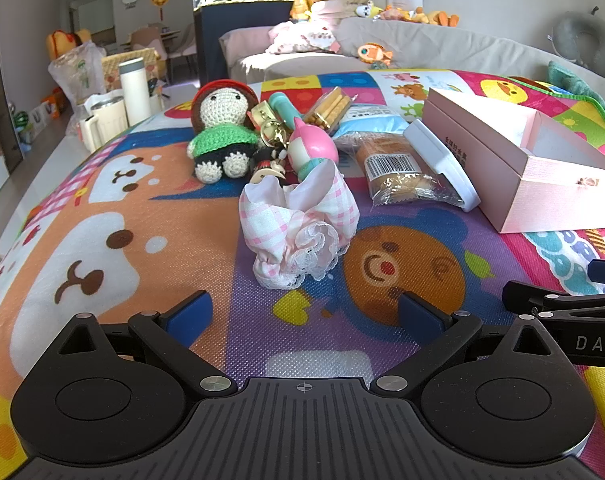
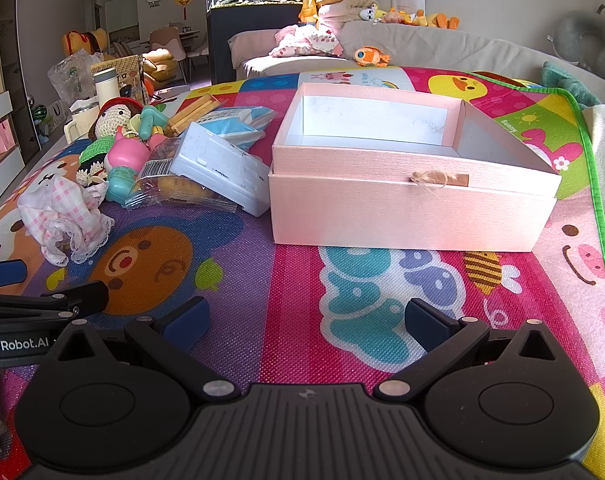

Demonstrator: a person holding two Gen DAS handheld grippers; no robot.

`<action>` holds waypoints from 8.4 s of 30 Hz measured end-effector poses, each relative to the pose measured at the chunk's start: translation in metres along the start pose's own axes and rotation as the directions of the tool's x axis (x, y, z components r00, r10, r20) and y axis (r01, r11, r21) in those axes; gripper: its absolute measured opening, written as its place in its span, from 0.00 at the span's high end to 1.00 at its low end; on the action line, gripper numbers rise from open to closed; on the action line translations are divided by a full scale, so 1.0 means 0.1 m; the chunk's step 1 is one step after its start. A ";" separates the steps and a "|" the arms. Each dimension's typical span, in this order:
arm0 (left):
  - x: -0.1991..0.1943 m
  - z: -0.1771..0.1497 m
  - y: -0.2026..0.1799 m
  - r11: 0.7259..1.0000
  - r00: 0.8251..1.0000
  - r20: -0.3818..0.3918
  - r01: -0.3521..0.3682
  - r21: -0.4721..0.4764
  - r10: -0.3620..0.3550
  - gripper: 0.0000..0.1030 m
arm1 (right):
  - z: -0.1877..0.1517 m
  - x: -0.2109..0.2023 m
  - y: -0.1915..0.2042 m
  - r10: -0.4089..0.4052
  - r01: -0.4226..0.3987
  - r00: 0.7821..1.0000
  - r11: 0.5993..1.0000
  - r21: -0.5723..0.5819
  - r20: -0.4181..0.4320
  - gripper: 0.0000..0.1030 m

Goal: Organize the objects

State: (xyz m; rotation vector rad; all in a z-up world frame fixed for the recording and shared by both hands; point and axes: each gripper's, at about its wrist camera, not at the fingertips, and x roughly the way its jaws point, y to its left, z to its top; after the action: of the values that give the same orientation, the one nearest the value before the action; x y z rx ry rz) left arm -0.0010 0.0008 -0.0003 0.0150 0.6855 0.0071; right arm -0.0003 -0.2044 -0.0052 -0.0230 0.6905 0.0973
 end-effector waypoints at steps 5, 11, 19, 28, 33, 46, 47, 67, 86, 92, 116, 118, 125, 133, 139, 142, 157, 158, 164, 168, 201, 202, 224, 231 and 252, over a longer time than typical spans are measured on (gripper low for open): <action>0.00 0.00 0.00 1.000 1.000 0.000 0.000 0.000 0.000 0.01 | 0.00 0.00 0.00 0.000 0.000 1.000 1.000 0.000 0.000 0.00; 0.00 0.00 0.00 1.000 1.000 0.000 0.001 0.000 -0.001 0.01 | 0.00 0.00 0.00 0.000 0.000 1.000 1.000 0.000 0.000 0.00; 0.00 0.00 0.00 1.000 1.000 0.000 0.000 0.001 0.000 0.01 | 0.00 0.00 0.00 0.000 0.000 1.000 1.000 0.000 0.000 0.00; -0.01 0.00 -0.02 1.000 1.000 0.000 0.001 0.001 -0.001 0.01 | 0.00 0.00 0.00 0.000 0.000 1.000 1.000 0.000 0.000 0.00; -0.03 -0.01 0.03 1.000 1.000 0.005 0.025 -0.012 -0.025 0.02 | 0.01 0.00 -0.08 0.053 -0.053 0.998 0.998 -0.025 -0.016 0.00; 0.27 1.14 0.92 0.969 0.992 0.128 0.013 -0.246 0.019 0.02 | -0.01 -0.12 -0.17 0.127 -0.136 0.988 0.985 -0.107 -0.094 0.00; 0.44 1.24 0.97 0.966 0.995 0.095 0.003 -0.258 0.023 0.02 | -0.01 -0.12 -0.17 0.127 -0.136 0.988 0.985 -0.106 -0.093 0.00; 0.51 0.69 1.10 0.972 0.974 -0.089 0.196 -0.132 -0.208 0.49 | 0.02 -0.13 -0.17 0.161 -0.173 0.982 0.976 -0.132 -0.095 0.00; -0.15 0.13 1.17 0.963 0.975 0.043 0.220 -0.153 -0.216 0.47 | 0.68 0.24 0.91 0.064 0.017 0.988 0.863 -0.505 0.142 0.74; -0.21 0.10 1.17 0.962 0.973 0.046 0.230 -0.146 -0.226 0.48 | 0.44 -0.11 0.81 0.154 -0.107 0.987 0.844 -0.525 0.047 0.77; -0.40 0.04 0.60 0.983 0.983 -0.031 0.184 0.022 -0.184 0.51 | 0.21 -0.07 0.02 0.147 -0.158 0.986 0.974 -0.163 -0.076 0.54; -0.49 0.03 0.59 0.978 0.979 -0.040 0.203 0.038 -0.201 0.53 | 0.16 -0.24 0.02 0.166 -0.177 0.984 0.966 -0.191 -0.070 0.54; -0.98 -0.03 0.44 0.941 0.941 -0.074 0.334 0.059 -0.330 0.55 | -0.11 -0.97 -0.31 0.225 -0.228 0.974 0.952 -0.204 -0.039 0.54; -1.13 0.82 -0.17 0.883 0.886 0.027 0.459 0.096 -0.464 0.55 | -0.11 -1.38 -0.67 0.217 -0.202 0.967 0.972 -0.121 0.136 0.54; -0.31 1.52 -0.85 0.826 0.834 0.123 0.551 -0.121 -0.538 0.54 | -0.09 -1.26 -0.84 0.198 -0.192 0.966 0.980 -0.053 0.164 0.54; 0.18 1.53 -1.14 0.830 0.856 0.123 0.517 -0.207 -0.502 0.53 | -0.11 -1.18 -0.92 0.172 -0.171 0.974 0.985 -0.018 0.148 0.54; -0.45 0.85 -0.22 0.897 0.885 0.202 0.438 -0.062 -0.419 0.55 | 0.29 -1.09 -1.19 0.061 -0.070 0.974 0.997 0.036 0.217 0.54; -0.50 0.75 -0.12 0.905 0.892 0.196 0.423 -0.044 -0.407 0.55 | 0.40 -1.08 -1.20 0.048 -0.059 0.970 0.998 0.038 0.239 0.54; -0.51 0.38 0.34 0.935 0.935 0.114 0.345 -0.081 -0.335 0.55 | 1.11 -0.67 -1.24 -0.030 0.019 0.956 0.999 0.042 0.293 0.38; -0.39 0.39 0.50 0.939 0.945 0.091 0.323 -0.116 -0.313 0.55 | 1.06 -0.54 -1.13 -0.021 0.011 0.972 0.999 0.045 0.233 0.33; 1.72 1.78 -0.46 0.959 0.938 -0.209 0.259 -0.111 -0.278 0.45 | -0.24 -0.66 -0.50 0.221 -0.224 0.960 0.975 -0.003 0.170 0.14; 1.64 1.79 -0.41 0.956 0.936 -0.197 0.272 -0.112 -0.290 0.45 | -0.24 -0.66 -0.51 0.221 -0.225 0.960 0.974 0.003 0.172 0.12; -0.44 0.12 1.24 0.884 0.933 0.095 0.361 -0.296 -0.348 0.46 | 0.08 -0.63 0.12 0.321 -0.312 0.945 0.943 -0.119 0.069 0.23; -0.31 -0.15 1.21 0.869 0.928 0.168 0.371 -0.326 -0.333 0.46 | 0.24 -0.56 0.65 0.280 -0.255 0.958 0.931 -0.262 0.063 0.33; -0.26 -0.27 1.25 0.823 0.896 0.199 0.443 -0.355 -0.397 0.45 | 0.82 0.12 -1.23 -0.119 0.114 0.993 0.969 0.218 0.012 0.23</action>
State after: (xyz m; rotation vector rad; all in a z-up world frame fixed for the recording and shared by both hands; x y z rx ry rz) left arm -0.0382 0.1259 -0.0024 -0.5242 0.5477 -0.2825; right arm 0.0730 -0.3214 0.0495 0.1466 0.6701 -0.0910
